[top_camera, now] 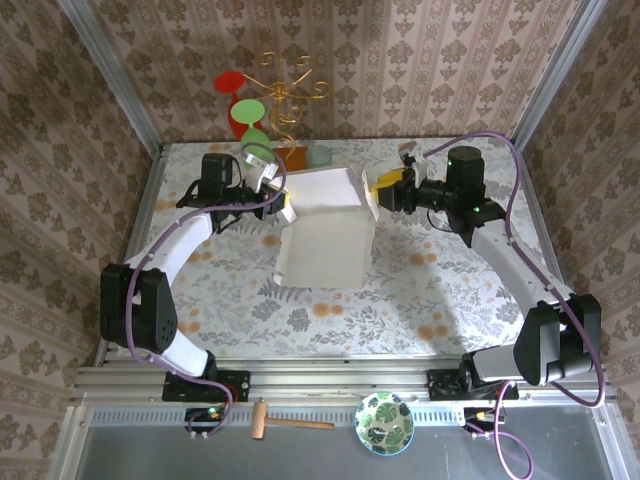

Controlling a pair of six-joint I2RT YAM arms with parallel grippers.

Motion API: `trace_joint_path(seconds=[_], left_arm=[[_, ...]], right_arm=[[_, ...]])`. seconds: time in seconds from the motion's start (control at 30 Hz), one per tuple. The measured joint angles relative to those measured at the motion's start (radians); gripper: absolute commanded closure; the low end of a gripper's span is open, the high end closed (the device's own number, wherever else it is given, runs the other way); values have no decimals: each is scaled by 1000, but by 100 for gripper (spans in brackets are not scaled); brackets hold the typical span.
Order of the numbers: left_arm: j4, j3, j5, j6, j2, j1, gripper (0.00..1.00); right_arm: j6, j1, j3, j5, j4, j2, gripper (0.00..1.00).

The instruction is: Fold the paper box

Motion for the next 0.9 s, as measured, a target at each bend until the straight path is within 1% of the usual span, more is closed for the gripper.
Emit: trace_joint_path(seconds=[0.23,0.4,0.67,0.9], left_arm=[[-1,0,-1,0,0,-1,100],[-3,0,-4,3,0,-3,100],[-3,0,-5,7,0,-7,100],[-3,0,-13,7,0,-7,100]], right_arm=[[-42,23,61,11,-39,42,58],[-67,43,69,21,-61,61,56],[-111,56,91,94,-77,69,53],[-142,68,141,122,-102,112,52]])
